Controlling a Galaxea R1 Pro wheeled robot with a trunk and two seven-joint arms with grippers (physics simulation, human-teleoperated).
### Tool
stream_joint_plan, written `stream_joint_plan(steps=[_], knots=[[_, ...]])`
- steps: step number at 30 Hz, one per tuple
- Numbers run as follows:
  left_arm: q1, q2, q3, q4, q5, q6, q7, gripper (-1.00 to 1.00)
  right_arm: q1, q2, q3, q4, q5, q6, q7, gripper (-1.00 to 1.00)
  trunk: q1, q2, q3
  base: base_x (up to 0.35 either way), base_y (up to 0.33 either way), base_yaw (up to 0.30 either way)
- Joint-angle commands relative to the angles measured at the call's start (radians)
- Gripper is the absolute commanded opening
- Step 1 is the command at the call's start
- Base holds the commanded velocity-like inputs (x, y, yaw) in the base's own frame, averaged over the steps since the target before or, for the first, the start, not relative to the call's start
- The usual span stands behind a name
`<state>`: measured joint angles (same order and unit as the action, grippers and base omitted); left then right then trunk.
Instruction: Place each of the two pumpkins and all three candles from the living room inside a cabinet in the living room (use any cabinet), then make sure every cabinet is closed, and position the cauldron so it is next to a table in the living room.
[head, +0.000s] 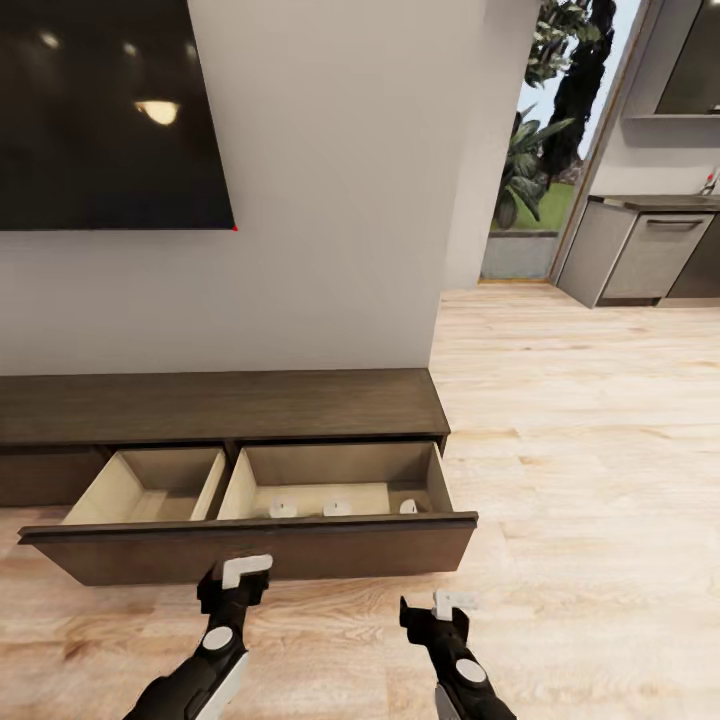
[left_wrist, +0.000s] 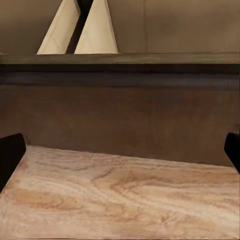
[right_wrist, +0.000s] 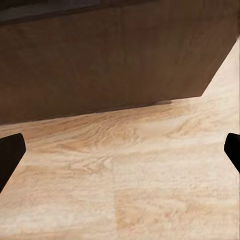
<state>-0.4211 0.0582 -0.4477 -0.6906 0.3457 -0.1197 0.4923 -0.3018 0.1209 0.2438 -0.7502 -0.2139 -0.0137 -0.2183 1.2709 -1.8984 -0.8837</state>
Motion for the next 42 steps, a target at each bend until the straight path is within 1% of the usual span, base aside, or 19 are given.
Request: stream_joint_plan(steps=[1,2,4,6,7,9,13,18,19,21,22,24,25,28,30,32,33,38,42], knots=[[-0.002,0.001,-0.012,0.025,0.002,-0.020,0.006,1.00,-0.010,0.002,0.005,0.020,-0.004,-0.018,-0.013,1.00,0.000,0.000,-0.001,0.000,0.000,0.000],[-0.002,-0.003,-0.017,0.078,-0.006,-0.042,0.001,1.00,-0.028,0.007,0.006,0.064,0.006,-0.040,-0.025,1.00,0.000,0.000,-0.001,0.000,0.000,0.000],[-0.002,-0.015,-0.022,0.133,-0.013,-0.067,-0.029,1.00,-0.050,0.010,0.007,0.120,0.015,-0.060,-0.037,1.00,0.000,0.000,-0.001,0.000,0.000,0.000],[-0.003,-0.023,-0.024,0.156,-0.017,-0.078,-0.069,1.00,-0.060,0.011,0.007,0.148,0.019,-0.068,-0.041,1.00,0.000,0.000,-0.001,0.000,0.000,0.000],[-0.004,-0.028,-0.025,0.174,-0.019,-0.085,-0.124,1.00,-0.067,0.012,0.007,0.173,0.021,-0.094,-0.044,1.00,0.000,0.000,-0.001,0.000,0.000,0.000],[-0.006,-0.033,-0.025,0.198,-0.021,-0.091,-0.180,1.00,-0.073,0.012,0.007,0.203,0.026,-0.153,-0.047,1.00,0.000,0.000,-0.001,0.000,0.000,0.000],[-0.013,-0.037,-0.025,0.235,-0.017,-0.096,-0.226,1.00,-0.077,0.015,0.009,0.239,0.029,-0.240,-0.050,1.00,0.000,0.000,-0.001,0.000,0.000,0.000],[-0.016,-0.044,-0.025,0.246,-0.018,-0.095,-0.239,1.00,-0.086,0.014,0.010,0.275,0.043,-0.267,-0.116,1.00,0.000,0.000,-0.001,0.000,0.000,0.000],[-0.017,-0.052,-0.025,0.248,-0.019,-0.095,-0.241,1.00,-0.088,0.015,0.019,0.284,0.073,-0.290,-0.150,1.00,0.000,0.000,-0.001,0.000,0.000,0.000],[-0.017,-0.058,-0.026,0.250,-0.020,-0.095,-0.242,1.00,-0.090,0.016,0.028,0.289,0.110,-0.329,-0.176,1.00,0.000,0.000,-0.001,0.000,0.000,0.000],[-0.017,-0.061,-0.025,0.252,-0.021,-0.094,-0.242,1.00,-0.091,0.019,0.035,0.293,0.144,-0.371,-0.196,1.00,0.000,0.000,-0.001,0.000,0.000,0.000],[-0.017,-0.063,-0.024,0.254,-0.021,-0.092,-0.243,1.00,-0.092,0.024,0.041,0.294,0.175,-0.410,-0.224,1.00,0.000,0.000,-0.001,0.000,0.000,0.000],[-0.017,-0.063,-0.024,0.254,-0.021,-0.092,-0.243,1.00,-0.092,0.024,0.041,0.294,0.175,-0.410,-0.224,1.00,0.000,0.000,-0.001,0.000,0.000,0.000],[-0.018,-0.064,-0.020,0.255,-0.018,-0.089,-0.244,1.00,-0.093,0.035,0.049,0.295,0.208,-0.441,-0.266,1.00,0.000,0.000,-0.001,0.000,0.000,0.000],[-0.030,-0.066,-0.017,0.256,-0.014,-0.087,-0.247,1.00,-0.094,0.049,0.072,0.295,0.254,-0.450,-0.317,1.00,0.000,0.000,-0.001,0.000,0.000,0.000],[-0.044,-0.066,-0.014,0.257,-0.015,-0.086,-0.252,1.00,-0.094,0.054,0.084,0.298,0.298,-0.452,-0.364,1.00,0.000,0.000,-0.001,0.000,0.000,0.000],[-0.047,-0.066,-0.014,0.259,-0.015,-0.086,-0.254,1.00,-0.094,0.054,0.087,0.299,0.309,-0.453,-0.374,1.00,0.000,0.000,-0.001,0.000,0.000,0.000],[-0.057,-0.063,-0.011,0.267,-0.016,-0.085,-0.260,1.00,-0.094,0.054,0.103,0.301,0.343,-0.461,-0.405,1.00,0.000,0.000,-0.001,0.000,0.000,0.000],[-0.058,-0.061,-0.012,0.268,-0.014,-0.087,-0.260,1.00,-0.094,0.054,0.121,0.304,0.347,-0.462,-0.408,1.00,0.000,0.000,-0.001,0.000,0.000,0.000]])
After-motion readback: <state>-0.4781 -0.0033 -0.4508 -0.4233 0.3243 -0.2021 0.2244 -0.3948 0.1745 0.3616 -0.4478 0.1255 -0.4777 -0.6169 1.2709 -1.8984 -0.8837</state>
